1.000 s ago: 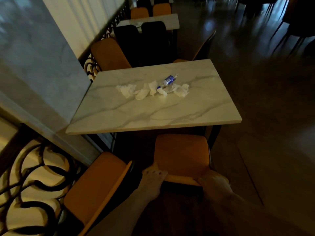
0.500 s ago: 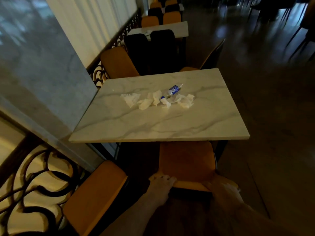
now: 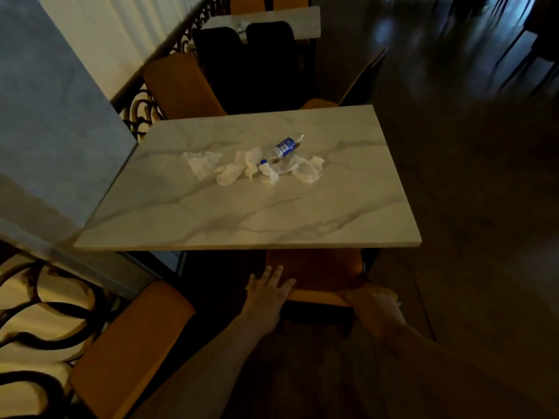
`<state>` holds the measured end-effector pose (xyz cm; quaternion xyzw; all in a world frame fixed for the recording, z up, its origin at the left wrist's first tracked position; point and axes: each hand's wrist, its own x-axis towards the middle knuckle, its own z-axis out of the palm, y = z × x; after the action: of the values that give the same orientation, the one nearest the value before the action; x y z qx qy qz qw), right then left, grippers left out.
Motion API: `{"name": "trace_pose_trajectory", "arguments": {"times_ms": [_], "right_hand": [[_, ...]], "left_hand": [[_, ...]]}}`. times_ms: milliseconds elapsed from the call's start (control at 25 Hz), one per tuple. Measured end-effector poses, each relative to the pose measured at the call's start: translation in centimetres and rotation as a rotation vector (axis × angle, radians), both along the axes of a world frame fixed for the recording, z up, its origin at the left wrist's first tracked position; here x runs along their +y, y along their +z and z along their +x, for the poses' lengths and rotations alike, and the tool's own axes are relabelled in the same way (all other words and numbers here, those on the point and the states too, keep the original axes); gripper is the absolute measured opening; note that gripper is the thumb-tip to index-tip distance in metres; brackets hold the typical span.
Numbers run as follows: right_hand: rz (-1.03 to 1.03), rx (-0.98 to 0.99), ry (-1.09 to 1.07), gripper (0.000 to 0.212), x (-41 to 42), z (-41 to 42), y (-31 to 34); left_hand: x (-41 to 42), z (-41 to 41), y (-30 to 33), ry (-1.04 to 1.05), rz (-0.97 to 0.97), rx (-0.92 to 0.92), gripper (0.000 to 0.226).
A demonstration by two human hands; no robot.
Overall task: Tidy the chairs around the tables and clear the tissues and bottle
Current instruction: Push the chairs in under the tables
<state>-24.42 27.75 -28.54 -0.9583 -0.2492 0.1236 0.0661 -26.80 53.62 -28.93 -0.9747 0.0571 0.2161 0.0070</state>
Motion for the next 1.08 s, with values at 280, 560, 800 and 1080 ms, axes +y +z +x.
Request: {"name": "trace_pose_trajectory", "arguments": {"times_ms": [280,560,800,1080], "right_hand": [[-0.120,0.044,0.052,0.050,0.2,4.0,1.4],[-0.168,0.038,-0.013,0.050,0.6,9.5,1.5],[-0.173,-0.002,-0.015,0.050,0.4,13.5,-0.8],[-0.172,0.014,0.031,0.052,0.4,13.8,0.2]], "left_hand": [[0.0,3.4,-0.1,0.021,-0.025,0.022,0.085],[-0.1,8.8,-0.2,0.062,-0.037,-0.017,0.073],[-0.1,12.0,0.1,0.100,-0.028,0.005,0.061],[0.0,12.2,-0.3,0.092,-0.032,0.022,0.059]]}}
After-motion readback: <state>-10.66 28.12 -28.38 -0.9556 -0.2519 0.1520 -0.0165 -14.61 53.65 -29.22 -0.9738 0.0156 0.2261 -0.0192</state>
